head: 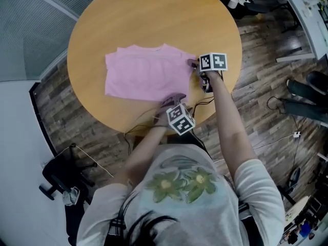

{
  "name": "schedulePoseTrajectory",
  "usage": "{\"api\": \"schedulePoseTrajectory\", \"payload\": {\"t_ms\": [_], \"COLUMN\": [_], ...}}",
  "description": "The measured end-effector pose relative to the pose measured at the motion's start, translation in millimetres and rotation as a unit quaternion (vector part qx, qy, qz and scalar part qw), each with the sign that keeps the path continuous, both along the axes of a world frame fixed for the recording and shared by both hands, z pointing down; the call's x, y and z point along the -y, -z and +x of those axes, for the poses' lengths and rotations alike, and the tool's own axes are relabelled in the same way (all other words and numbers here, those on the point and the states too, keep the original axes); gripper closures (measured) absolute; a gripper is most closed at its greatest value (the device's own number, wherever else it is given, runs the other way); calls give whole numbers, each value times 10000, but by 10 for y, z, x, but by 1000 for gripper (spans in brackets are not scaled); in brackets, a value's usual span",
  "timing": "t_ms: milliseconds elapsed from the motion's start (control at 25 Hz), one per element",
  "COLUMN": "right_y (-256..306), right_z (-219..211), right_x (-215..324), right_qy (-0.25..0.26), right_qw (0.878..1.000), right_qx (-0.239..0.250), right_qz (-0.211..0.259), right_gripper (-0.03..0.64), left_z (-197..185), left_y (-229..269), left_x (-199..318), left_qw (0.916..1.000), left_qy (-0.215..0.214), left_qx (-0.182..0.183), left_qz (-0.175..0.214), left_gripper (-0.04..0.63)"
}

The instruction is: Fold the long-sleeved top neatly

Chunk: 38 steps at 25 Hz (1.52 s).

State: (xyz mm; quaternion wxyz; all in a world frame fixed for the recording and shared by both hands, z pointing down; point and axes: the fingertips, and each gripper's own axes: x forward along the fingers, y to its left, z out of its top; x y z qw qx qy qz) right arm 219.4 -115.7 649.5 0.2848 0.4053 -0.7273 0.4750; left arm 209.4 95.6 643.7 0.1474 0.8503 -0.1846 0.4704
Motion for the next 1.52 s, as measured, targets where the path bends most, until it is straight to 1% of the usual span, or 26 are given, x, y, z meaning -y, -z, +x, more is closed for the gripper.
{"api": "schedulePoseTrajectory", "payload": {"t_ms": [80,200,400,440,480,520,600,640,680,880,1080,1240,1360,1520], "right_y": [-35,-93,-137,-146,-154,-161,-170,-170,-167,-95,46,171,272,434], "right_z": [-40,-87,-94,-81,-67,-54,-43,-44,-47,-45,-66,-94,-120,-161], "right_x": [2,-18,-3,-7,-16,-28,-53,-57,-54,-26,3,11,22,46], "right_qy": [239,615,693,749,808,848,838,795,746,676,646,522,409,149], "right_qw": [9997,9976,9970,9964,9957,9952,9956,9962,9968,9976,9976,9982,9986,9980], "right_qx": [-96,-299,-322,-386,-448,-482,-430,-358,-282,-136,-60,60,182,528], "right_qz": [-18,-83,-102,-81,-54,-25,5,6,3,84,245,302,296,306], "right_gripper": [388,388,397,435,504,532,562,572,576,581,581,581,583,584], "left_z": [51,73,27,23,20,12,-32,-66,-95,-145,-196,-278,-395,-604], "left_y": [-68,-150,-358,-372,-374,-369,-346,-334,-328,-268,-24,193,366,568], "left_x": [-5,46,84,88,95,109,171,209,237,250,263,283,315,380], "left_qw": [10000,9997,9984,9983,9983,9981,9968,9960,9953,9934,9931,9909,9877,9783], "left_qy": [-4,134,357,371,404,468,673,784,870,1099,1102,1187,1312,1635], "left_qx": [94,209,438,438,426,412,419,427,408,52,-228,-519,-749,-1152], "left_qz": [20,49,-50,-45,-40,-28,60,98,83,-329,-344,-373,-400,-540], "left_gripper": [357,357,364,364,366,373,418,488,538,560,563,563,563,563]}}
